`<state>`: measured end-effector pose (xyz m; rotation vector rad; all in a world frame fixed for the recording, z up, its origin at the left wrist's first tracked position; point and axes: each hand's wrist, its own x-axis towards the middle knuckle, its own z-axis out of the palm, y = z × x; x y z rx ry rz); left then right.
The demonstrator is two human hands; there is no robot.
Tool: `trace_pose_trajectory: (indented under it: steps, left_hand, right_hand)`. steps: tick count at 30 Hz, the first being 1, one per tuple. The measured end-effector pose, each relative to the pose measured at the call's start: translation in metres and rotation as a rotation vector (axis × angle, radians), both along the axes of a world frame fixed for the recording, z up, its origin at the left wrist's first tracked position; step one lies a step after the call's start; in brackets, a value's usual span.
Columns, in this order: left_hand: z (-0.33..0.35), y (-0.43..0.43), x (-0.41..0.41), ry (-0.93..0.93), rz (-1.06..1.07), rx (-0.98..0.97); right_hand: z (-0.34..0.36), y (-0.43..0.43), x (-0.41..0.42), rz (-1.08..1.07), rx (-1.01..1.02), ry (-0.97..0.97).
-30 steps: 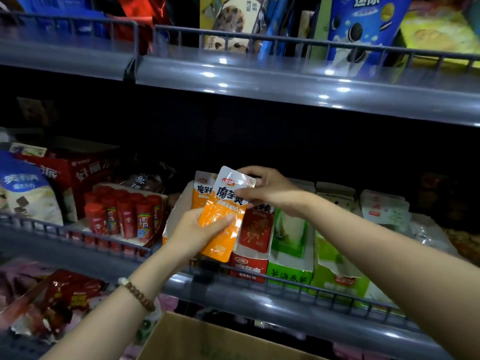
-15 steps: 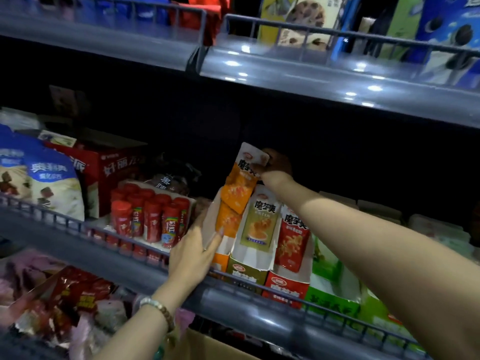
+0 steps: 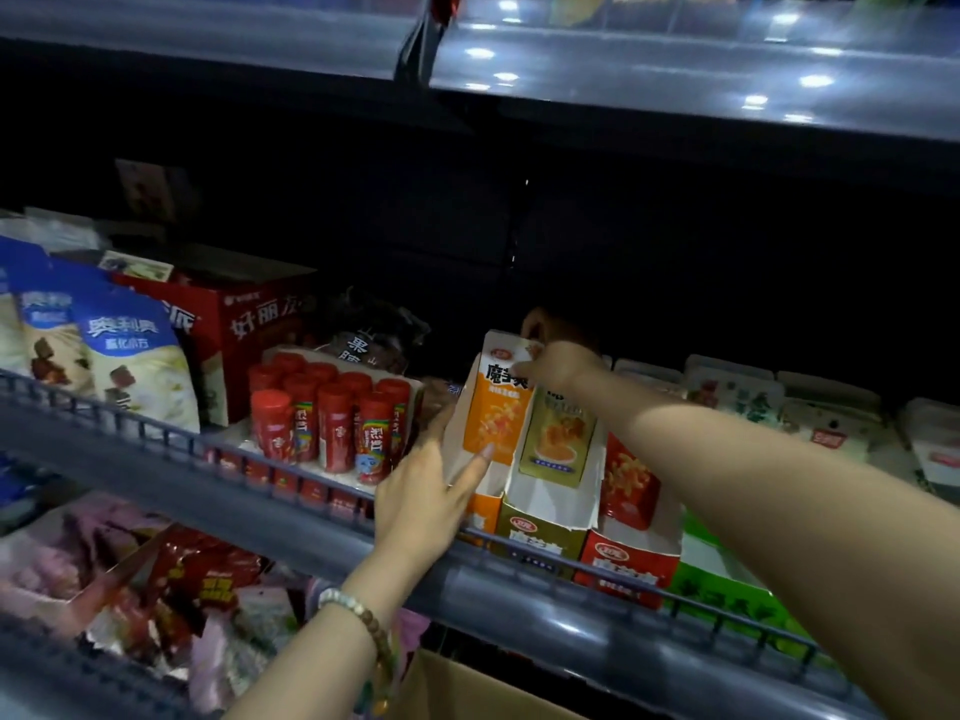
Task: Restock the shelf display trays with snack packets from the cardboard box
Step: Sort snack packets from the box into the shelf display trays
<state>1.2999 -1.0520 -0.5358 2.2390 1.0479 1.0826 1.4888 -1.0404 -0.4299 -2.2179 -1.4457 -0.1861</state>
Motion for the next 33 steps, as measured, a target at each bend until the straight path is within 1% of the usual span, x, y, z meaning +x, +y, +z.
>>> trace_pose_trajectory:
  steps: [4,6,9,10,11,14,17,20,25,28,31,33]
  left_hand:
    - [0.001,0.001,-0.001,0.031,-0.005,-0.033]
    - [0.004,-0.002,-0.003,0.045,-0.033,-0.087]
    - [0.010,-0.008,-0.010,-0.065,-0.171,-0.232]
    - [0.011,-0.010,-0.014,-0.101,-0.195,-0.247]
    - [0.012,-0.015,-0.018,-0.106,-0.194,-0.238]
    - [0.015,-0.045,-0.031,-0.081,-0.168,-0.120]
    - [0.015,-0.090,-0.046,-0.076,-0.239,-0.097]
    - [-0.001,-0.128,-0.054,-0.012,-0.305,-0.129]
    - [-0.043,-0.184,-0.063,0.098,-0.383,-0.208]
    - [-0.078,-0.203,-0.063,0.218,-0.418,-0.266]
    - [-0.113,-0.214,-0.061,0.383,-0.435,-0.409]
    - [-0.132,-0.220,-0.058,0.440,-0.458,-0.530]
  right_hand:
    - [0.002,-0.018,-0.005,0.059,0.120,0.104]
    - [0.004,-0.037,-0.011,0.097,0.156,0.149]
    - [0.006,-0.077,-0.023,0.140,0.180,0.185]
    - [0.006,-0.092,-0.027,0.146,0.168,0.199]
    - [0.006,-0.110,-0.031,0.157,0.153,0.209]
    - [-0.001,-0.166,-0.042,0.183,0.116,0.181]
    - [-0.018,-0.225,-0.055,0.202,0.071,0.239]
    - [-0.049,-0.279,-0.059,0.207,0.055,0.298]
    - [-0.116,-0.354,-0.069,0.108,0.045,0.465]
    - [-0.157,-0.387,-0.072,0.060,-0.002,0.586]
    - [-0.204,-0.405,-0.069,-0.055,-0.053,0.716]
    - [-0.236,-0.411,-0.067,-0.177,-0.061,0.857]
